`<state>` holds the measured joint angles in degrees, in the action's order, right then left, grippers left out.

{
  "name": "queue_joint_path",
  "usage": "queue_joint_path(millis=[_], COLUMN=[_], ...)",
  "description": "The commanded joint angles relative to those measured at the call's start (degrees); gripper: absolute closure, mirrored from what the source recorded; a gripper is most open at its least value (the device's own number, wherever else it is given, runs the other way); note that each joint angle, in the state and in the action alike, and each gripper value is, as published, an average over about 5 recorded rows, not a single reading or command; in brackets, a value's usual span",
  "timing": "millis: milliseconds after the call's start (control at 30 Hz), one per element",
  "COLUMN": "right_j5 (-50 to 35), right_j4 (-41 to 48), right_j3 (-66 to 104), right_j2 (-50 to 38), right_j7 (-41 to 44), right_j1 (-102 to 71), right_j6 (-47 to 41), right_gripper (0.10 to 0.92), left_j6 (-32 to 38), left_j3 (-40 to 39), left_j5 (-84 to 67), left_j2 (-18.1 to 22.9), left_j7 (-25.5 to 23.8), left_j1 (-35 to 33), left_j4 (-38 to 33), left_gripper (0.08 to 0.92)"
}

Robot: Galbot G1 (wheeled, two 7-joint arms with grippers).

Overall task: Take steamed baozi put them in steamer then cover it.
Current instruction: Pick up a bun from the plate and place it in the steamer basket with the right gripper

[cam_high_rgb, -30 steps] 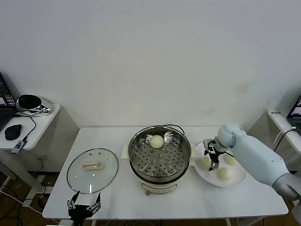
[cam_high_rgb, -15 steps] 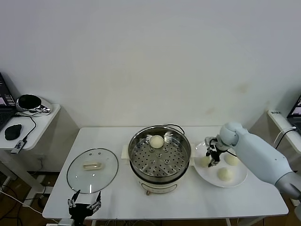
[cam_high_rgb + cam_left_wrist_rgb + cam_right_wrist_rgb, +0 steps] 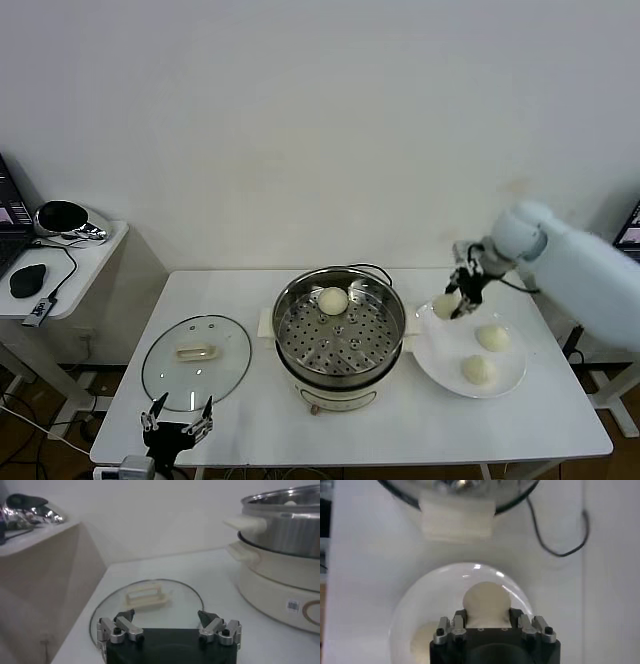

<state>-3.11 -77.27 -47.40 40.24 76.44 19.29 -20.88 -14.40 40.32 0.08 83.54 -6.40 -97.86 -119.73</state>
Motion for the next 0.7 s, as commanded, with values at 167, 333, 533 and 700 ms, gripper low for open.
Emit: queue_joint_path(millis=[167, 333, 533, 700], right_j5=[-15.7, -16.9, -17.8, -17.4], right_j4=[-6.0, -5.0, -1.3, 3.5], right_j3=[-13.0, -14.6, -15.2, -16.1], right_j2=[3.4, 10.3, 18.7, 25.9], right_j7=[1.8, 1.0, -0.3, -0.9], right_j1=[17.3, 15.8, 13.4, 11.5], right_j6=[-7.6, -10.2, -12.7, -14.1], right_gripper=[0.499, 0.499, 0.499, 0.499], left_j6=[0.0, -0.2, -0.2, -0.2], left_j3=[0.8, 2.6, 3.1, 3.3], left_j5=[-0.2, -0.7, -1.2, -1.8], left_j2=[-0.5, 0.0, 0.1, 0.6], left_j7=[-0.2, -0.3, -0.2, -0.2], left_j1=[-0.1, 0.5, 1.0, 1.1], left_j4=[-1.7, -2.1, -2.4, -2.9], left_gripper=[0.177, 0.177, 0.177, 0.177])
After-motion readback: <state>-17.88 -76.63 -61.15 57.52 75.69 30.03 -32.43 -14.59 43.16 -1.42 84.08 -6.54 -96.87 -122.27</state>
